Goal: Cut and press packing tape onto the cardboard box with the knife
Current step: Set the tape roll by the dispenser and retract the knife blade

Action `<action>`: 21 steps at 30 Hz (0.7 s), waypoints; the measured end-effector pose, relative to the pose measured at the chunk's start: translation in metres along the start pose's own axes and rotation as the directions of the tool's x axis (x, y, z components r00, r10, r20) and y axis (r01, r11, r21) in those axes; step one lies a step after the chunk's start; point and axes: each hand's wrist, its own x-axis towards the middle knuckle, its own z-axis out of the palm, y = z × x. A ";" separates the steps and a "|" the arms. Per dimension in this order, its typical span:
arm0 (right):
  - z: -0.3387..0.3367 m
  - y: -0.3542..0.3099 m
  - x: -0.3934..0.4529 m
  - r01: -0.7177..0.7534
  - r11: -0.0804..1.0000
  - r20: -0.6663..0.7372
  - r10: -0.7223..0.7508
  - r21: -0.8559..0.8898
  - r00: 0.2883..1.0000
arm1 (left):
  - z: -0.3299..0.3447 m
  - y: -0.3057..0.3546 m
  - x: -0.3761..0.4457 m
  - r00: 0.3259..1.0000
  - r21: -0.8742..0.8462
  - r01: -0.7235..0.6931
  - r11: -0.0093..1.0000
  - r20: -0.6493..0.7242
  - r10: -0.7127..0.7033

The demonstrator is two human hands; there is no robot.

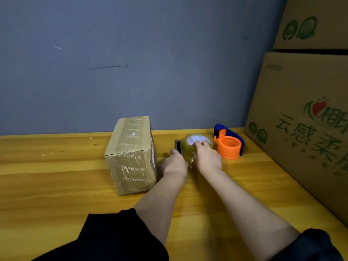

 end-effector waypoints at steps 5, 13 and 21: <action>0.000 0.003 0.000 0.001 1.000 0.003 -0.001 -0.011 1.000 | 0.001 0.001 0.002 1.000 0.031 -0.024 0.999 -0.007 0.025; -0.002 0.007 0.000 0.005 1.000 0.065 -0.005 -0.005 0.998 | -0.001 0.001 -0.005 0.999 0.061 -0.039 0.997 -0.013 0.040; -0.027 0.001 -0.016 0.007 1.000 0.049 -0.007 0.012 0.999 | -0.021 0.005 -0.021 0.998 0.071 -0.064 0.995 0.019 0.063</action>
